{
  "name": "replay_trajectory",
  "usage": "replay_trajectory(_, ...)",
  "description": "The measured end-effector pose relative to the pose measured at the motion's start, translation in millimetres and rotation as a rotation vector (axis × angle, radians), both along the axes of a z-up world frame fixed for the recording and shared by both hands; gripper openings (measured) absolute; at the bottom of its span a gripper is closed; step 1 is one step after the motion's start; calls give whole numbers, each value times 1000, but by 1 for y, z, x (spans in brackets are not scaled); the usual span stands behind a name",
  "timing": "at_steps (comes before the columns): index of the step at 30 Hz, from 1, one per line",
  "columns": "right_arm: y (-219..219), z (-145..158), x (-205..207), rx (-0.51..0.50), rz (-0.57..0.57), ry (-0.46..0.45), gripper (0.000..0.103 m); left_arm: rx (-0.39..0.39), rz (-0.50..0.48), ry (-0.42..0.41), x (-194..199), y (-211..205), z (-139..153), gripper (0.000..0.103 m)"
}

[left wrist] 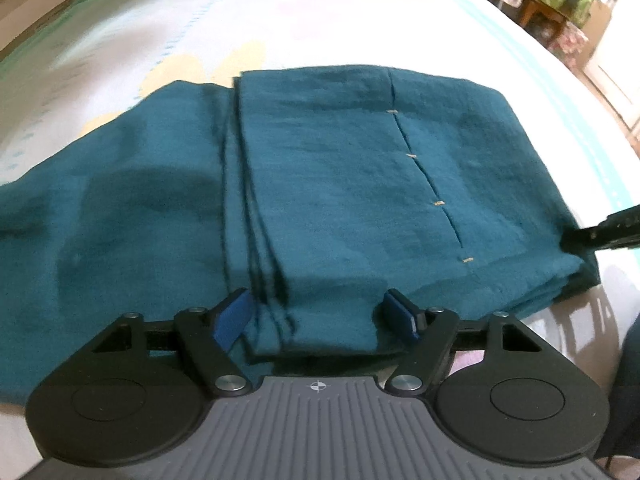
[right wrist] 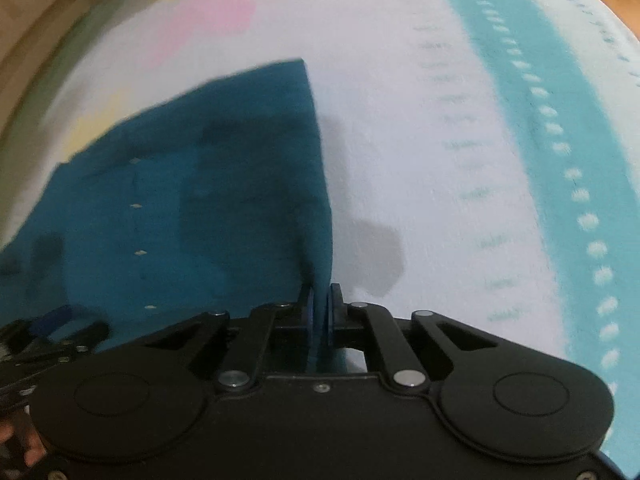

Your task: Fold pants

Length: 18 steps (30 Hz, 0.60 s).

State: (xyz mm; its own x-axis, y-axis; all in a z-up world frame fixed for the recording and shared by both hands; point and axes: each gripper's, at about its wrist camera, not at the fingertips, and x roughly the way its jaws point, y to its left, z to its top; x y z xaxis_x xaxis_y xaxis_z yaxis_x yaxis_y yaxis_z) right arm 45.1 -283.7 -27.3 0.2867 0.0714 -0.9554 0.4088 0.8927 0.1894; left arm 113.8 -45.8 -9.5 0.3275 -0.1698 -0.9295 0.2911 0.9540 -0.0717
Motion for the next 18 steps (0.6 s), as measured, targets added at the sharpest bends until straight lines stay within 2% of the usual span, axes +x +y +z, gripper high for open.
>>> replay_trajectory(5,-5,-2,1,48,-30,-20,28,38,37,-76,-9,16,19,68)
replay_trajectory(10,-17,1,-6,71,-79,-51,31,79,90,-109,-11,47,35,68)
replay_trajectory(18,-12,15,-13,-33,-105,-127,36,97,221,-79,-12,97,25,68)
